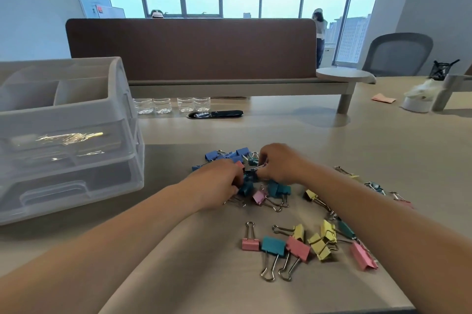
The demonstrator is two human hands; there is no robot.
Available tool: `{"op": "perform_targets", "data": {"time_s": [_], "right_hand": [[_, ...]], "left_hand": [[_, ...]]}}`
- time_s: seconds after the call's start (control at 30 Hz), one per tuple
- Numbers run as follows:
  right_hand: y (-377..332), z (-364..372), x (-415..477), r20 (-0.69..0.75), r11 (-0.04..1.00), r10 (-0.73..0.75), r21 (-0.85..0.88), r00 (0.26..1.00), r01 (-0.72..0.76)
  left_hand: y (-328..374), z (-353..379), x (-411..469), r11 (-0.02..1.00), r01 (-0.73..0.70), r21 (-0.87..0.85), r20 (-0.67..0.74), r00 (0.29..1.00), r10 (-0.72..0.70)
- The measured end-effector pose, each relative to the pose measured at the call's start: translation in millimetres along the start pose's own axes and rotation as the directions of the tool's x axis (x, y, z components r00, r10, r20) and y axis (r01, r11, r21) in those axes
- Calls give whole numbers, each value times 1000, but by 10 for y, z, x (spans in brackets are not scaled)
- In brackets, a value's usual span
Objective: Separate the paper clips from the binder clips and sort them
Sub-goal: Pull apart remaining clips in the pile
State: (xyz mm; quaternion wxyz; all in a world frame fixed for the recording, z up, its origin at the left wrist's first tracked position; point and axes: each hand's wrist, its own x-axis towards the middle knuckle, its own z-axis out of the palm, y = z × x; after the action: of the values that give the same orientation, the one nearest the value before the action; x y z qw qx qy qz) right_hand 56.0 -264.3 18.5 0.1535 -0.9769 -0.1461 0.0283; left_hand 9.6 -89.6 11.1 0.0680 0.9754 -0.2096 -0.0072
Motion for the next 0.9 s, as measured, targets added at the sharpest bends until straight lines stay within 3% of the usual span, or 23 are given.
{"op": "perform_targets", "data": {"time_s": [0.1,0.27,0.5,0.7,0.9], "right_hand": [[40,-54,16,-89,988,92,132,992,-80],[95,-125,-17,-116,946,184,292,976,-143],[118,-202,-169,-106,960,104,269,989,-72],[270,-291,-331,-197,986,49,165,979,-16],[413,-343,-510,-54,998,57,4,997,-57]], "left_hand": [[-14,-8,2,1000,13,-12,-21,1000,-13],[33,-59,34,999,23,-28,-58,998,-25],[174,-54,57,998,-60,8,48,997,60],[151,-40,102,996,-21,91,56,998,16],[90,-54,121,998,30,64,-16,999,-29]]}}
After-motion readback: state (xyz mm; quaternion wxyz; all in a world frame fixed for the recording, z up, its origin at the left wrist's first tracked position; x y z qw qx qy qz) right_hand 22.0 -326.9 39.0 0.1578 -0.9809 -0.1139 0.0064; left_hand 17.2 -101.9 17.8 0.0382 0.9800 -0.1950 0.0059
